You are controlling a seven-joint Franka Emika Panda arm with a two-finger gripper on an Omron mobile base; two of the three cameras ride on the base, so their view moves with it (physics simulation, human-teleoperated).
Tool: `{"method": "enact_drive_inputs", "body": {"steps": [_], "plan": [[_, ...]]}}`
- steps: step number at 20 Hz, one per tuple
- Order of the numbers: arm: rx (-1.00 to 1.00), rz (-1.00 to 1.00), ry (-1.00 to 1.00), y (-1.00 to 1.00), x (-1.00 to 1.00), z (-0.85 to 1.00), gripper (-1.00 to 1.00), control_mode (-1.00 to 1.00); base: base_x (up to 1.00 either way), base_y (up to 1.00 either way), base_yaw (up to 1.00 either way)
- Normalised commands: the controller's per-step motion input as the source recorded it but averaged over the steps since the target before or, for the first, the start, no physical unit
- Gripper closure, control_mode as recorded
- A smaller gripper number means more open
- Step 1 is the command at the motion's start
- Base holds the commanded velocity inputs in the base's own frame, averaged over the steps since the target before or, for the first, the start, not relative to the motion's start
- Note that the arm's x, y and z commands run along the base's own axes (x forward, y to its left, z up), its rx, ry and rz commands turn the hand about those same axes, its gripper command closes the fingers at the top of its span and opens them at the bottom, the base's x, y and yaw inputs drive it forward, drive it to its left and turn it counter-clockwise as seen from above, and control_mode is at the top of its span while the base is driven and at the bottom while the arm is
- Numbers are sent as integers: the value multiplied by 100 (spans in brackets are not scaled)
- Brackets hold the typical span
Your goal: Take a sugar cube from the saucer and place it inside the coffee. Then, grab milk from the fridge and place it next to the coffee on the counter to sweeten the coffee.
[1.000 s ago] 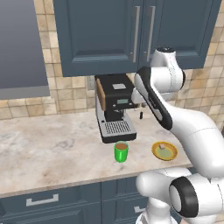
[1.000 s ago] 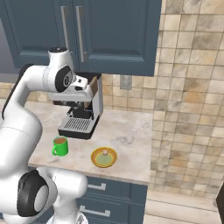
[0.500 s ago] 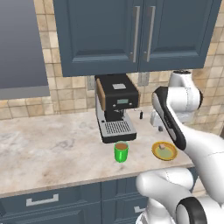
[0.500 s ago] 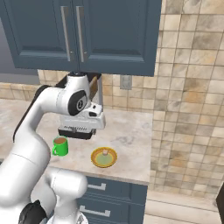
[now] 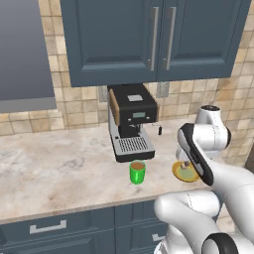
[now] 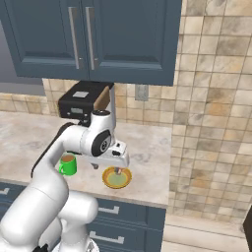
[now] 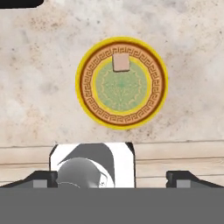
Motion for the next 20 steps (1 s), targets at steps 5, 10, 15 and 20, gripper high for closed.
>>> {"method": "enact_drive_inputs", "body": {"steps": [5, 10, 15, 20], "plan": [[0, 0, 0, -1, 31, -33, -100, -100, 0, 0, 0], [0, 0, 0, 0, 42, -22, -100, -100, 0, 0, 0], [0, 0, 0, -2, 33, -23, -100, -100, 0, 0, 0], [0, 0, 0, -8, 6, -24, -100, -100, 0, 0, 0]]}}
